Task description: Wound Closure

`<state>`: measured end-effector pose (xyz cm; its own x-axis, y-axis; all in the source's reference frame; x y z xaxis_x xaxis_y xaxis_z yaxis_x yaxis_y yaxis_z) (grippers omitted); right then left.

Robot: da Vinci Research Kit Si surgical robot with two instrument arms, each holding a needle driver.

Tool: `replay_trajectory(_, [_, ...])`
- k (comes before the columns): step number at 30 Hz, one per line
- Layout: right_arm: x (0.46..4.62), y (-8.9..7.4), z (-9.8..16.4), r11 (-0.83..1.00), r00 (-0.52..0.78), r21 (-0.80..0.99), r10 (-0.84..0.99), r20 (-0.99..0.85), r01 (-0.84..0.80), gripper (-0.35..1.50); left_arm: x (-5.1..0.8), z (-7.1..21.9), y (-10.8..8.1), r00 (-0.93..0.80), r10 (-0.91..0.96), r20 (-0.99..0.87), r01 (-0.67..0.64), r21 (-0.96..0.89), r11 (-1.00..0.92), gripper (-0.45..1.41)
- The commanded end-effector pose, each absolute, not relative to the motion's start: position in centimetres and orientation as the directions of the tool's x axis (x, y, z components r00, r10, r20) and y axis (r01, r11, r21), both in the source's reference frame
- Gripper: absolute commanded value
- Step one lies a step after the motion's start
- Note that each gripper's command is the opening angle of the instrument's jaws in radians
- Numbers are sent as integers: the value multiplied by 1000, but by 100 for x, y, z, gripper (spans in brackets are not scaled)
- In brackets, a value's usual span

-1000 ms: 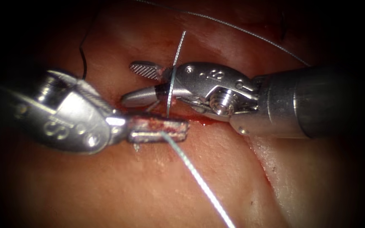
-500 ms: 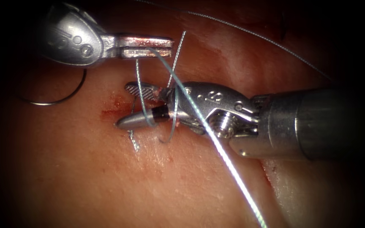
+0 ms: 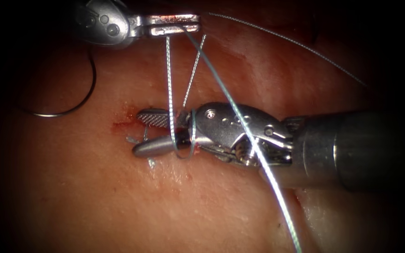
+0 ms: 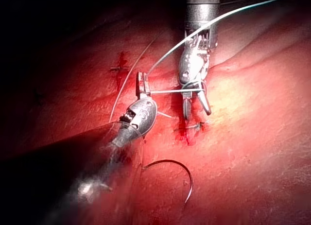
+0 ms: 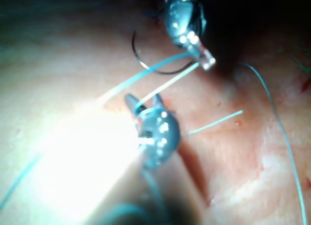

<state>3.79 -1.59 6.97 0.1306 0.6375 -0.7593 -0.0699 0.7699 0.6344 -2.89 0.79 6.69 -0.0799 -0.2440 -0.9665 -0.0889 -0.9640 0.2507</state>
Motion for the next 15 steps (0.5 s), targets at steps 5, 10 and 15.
replay_trajectory(5, [384, -157, 702, 769, 98, 636, 639, -763, -63, 41, -294, 713, 67, -67, -234, -970, -98, 240, -966, -45])
replay_trajectory(10, [383, -157, 702, 770, 55, 636, 638, -768, -55, 37, -295, 748, 57, -38, -234, -971, -109, 237, -965, -45])
replay_trajectory(15, [380, -156, 703, 745, -27, 666, 666, -746, -38, 35, -290, 757, 57, -11, -234, -972, -127, 233, -964, -45])
